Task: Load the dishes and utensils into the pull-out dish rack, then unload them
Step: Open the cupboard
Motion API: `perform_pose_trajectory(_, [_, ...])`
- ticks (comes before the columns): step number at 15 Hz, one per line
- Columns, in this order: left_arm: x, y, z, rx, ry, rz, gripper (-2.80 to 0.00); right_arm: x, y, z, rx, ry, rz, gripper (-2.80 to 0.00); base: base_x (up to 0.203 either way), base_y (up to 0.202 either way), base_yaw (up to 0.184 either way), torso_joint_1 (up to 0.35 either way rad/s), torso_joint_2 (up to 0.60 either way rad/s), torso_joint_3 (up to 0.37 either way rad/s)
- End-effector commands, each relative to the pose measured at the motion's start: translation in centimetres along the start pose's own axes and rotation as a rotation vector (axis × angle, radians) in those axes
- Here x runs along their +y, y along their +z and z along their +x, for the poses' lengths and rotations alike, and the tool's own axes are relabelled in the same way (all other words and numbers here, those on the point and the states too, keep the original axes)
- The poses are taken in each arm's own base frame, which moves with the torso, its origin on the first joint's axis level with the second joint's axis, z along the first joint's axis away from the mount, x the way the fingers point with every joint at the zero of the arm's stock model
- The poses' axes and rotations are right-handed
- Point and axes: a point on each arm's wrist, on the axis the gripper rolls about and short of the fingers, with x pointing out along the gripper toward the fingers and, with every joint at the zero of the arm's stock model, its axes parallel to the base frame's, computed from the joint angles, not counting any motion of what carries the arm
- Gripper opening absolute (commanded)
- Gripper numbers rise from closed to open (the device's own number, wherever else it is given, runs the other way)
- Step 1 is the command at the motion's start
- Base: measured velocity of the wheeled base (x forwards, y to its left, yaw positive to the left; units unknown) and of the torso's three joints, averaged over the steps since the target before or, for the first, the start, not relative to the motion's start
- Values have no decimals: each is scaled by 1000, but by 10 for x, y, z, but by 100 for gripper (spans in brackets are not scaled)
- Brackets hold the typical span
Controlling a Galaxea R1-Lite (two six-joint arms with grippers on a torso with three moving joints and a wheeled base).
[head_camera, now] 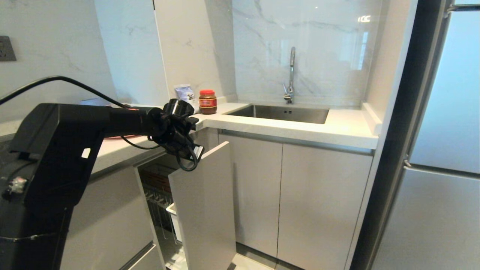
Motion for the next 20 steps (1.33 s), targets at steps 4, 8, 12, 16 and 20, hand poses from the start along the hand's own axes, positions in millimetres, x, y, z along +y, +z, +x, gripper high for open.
perform_pose_trajectory(4, [-18,-1,-3,29,-30,13,-280,0,0,0,2,1,0,-280,0,0,0,0,0,0])
perform_pose_trajectory(8, [-33,1,-5,25,-50,-19,-280,0,0,0,2,1,0,-280,0,0,0,0,0,0])
perform_pose_trajectory(12, [-53,3,-13,20,-79,-35,-280,0,0,0,2,1,0,-280,0,0,0,0,0,0])
perform_pose_trajectory(16, [-69,3,-16,24,-103,-44,-280,0,0,0,2,1,0,-280,0,0,0,0,0,0])
perform_pose_trajectory(20, [-86,2,-18,34,-131,-44,-280,0,0,0,2,1,0,-280,0,0,0,0,0,0])
